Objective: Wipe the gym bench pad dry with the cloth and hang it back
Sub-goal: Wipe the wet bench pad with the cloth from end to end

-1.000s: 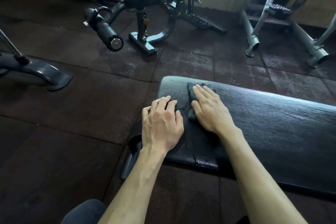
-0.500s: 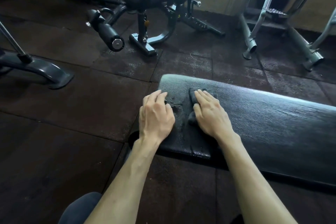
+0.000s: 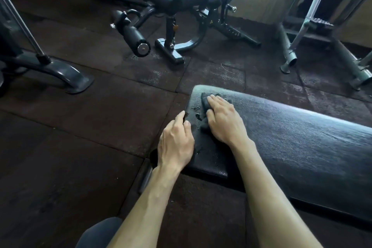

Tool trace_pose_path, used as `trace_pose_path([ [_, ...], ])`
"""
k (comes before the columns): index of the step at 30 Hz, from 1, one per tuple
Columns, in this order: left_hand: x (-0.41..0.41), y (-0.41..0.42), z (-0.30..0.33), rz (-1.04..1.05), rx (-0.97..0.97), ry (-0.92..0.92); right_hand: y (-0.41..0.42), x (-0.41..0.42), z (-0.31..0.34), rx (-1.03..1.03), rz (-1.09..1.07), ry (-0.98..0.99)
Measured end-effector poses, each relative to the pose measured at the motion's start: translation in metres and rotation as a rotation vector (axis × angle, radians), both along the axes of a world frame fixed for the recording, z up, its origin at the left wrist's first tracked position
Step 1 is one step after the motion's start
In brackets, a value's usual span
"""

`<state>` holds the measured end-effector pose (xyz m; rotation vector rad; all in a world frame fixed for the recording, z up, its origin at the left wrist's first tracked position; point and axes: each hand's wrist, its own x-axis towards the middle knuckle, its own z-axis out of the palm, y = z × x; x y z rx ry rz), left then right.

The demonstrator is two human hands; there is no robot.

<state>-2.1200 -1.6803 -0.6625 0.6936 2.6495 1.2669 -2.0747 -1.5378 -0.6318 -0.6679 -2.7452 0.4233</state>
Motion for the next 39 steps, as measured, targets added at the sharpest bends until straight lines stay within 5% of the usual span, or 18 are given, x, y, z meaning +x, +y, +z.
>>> trace_pose_path([
  [7,0.000,-0.004,0.001,0.026,0.020,-0.016,0.019,-0.066,0.004,-0.052,-0.050,-0.031],
  [12,-0.001,-0.002,0.000,0.041,0.036,-0.003,-0.002,-0.029,0.000,-0.037,0.122,0.009],
  [19,0.000,-0.004,0.000,0.069,0.064,-0.010,0.013,-0.069,0.005,-0.055,-0.012,-0.054],
  [25,0.000,-0.004,-0.003,0.094,0.103,-0.051,-0.013,-0.028,0.001,0.005,0.209,-0.019],
  [33,0.000,-0.005,-0.005,0.159,0.145,-0.173,-0.013,-0.040,0.001,0.049,0.112,-0.053],
  [39,0.001,-0.009,-0.008,0.210,0.482,-0.432,-0.048,0.007,-0.005,0.028,0.210,0.015],
])
